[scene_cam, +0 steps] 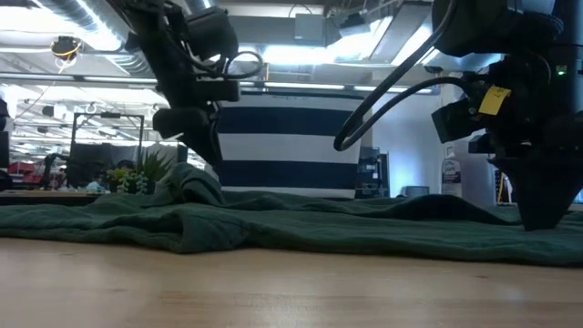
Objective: Fold Laundry from Bin
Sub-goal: Fold the green polo shirt
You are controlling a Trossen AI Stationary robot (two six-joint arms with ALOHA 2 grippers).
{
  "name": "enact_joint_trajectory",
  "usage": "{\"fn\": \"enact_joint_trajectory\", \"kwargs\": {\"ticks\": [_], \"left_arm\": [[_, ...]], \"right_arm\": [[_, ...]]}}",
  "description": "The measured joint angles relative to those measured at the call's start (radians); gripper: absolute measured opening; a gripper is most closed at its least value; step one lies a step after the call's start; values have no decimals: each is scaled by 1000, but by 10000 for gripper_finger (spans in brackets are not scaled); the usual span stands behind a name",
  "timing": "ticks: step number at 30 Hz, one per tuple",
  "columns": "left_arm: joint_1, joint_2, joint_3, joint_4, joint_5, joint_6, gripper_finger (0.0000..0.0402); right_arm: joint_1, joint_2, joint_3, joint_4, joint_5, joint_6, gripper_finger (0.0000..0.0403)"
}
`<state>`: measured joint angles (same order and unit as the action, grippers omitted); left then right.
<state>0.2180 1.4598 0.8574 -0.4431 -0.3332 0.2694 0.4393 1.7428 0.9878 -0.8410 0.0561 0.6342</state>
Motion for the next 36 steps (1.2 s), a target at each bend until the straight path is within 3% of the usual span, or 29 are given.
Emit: {"fn": "enact_joint_trajectory", "kwargs": {"ticks": [16,20,26,31,36], "left_arm": [[-96,208,-1,-33,65,-35,109],[-108,211,-1,-38,62,-35,109],[-123,209,-1,-36,59,-59,109],[-141,209,10,-37,-6,-85,109],[-146,209,43,-35,-42,-85,109]], "right_arm": [[0,-75,2,-40,24,33,1],[0,-147,3,-99,133,78,1],[-29,-203,5,-267,395,223,1],[-100,-201,4,-251,427,228,1],[-163,-201,-14,-72,441,91,1]]}}
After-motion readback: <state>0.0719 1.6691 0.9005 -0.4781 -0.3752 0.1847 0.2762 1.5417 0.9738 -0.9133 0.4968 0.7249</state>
